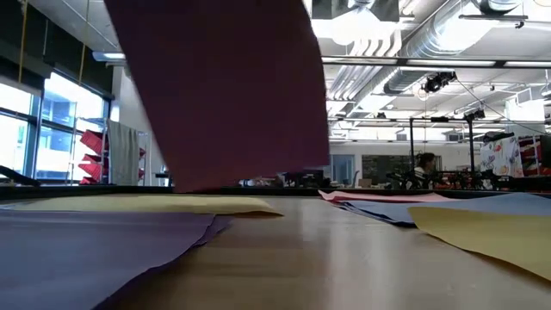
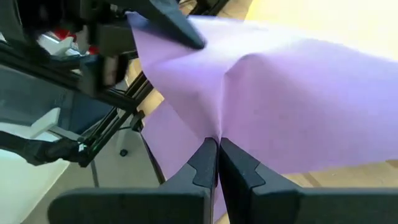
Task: Organize paper
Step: Stack the purple paper on the bottom left of the table
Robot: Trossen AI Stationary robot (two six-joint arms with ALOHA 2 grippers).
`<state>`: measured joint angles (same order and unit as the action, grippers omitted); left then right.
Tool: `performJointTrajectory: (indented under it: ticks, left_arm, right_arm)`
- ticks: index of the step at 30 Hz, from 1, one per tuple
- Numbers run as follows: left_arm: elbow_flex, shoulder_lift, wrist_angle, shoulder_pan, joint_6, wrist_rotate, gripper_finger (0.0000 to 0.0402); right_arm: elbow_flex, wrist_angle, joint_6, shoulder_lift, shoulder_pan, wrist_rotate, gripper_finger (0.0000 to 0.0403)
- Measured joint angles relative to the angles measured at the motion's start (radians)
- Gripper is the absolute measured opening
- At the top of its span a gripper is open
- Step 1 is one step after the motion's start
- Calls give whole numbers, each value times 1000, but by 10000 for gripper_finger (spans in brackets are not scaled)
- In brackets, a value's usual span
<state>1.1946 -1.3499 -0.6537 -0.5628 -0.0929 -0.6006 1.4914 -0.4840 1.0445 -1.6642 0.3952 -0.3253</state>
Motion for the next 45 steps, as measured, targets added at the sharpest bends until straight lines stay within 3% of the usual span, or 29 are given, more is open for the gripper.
performJointTrajectory:
  ticks: [6, 12, 17, 21, 30, 33, 38, 41, 45]
  left_arm:
    - [0, 14, -73, -41, -277, 64, 0]
    - [0, 25, -118, -107, -503, 5, 0]
    - [0, 88, -115, -174, -659, -62, 0]
    - [0, 147, -142, -243, -790, -128, 0]
    - [0, 219, -200, -349, -893, -216, 0]
    - [0, 229, -200, -366, -902, -230, 0]
    - [0, 233, -222, -375, -904, -248, 0]
    - [0, 233, -227, -375, -908, -247, 0]
    - [0, 233, -247, -377, -917, -246, 0]
  right_arm:
    - [0, 80, -156, 0, 1, -7, 69]
    - [0, 144, -423, 1, 3, 12, 170]
    - [0, 23, -502, -5, 35, -36, 217]
    - [0, -74, -445, -71, 54, -103, 217]
    - [0, 198, -548, -229, 9, -208, 212]
    - [0, 284, -559, -230, -20, -162, 211]
    - [0, 426, -665, -233, -64, 20, 209]
    - [2, 452, -635, -257, -89, 96, 181]
    - [-1, 508, -598, -302, -107, 103, 84]
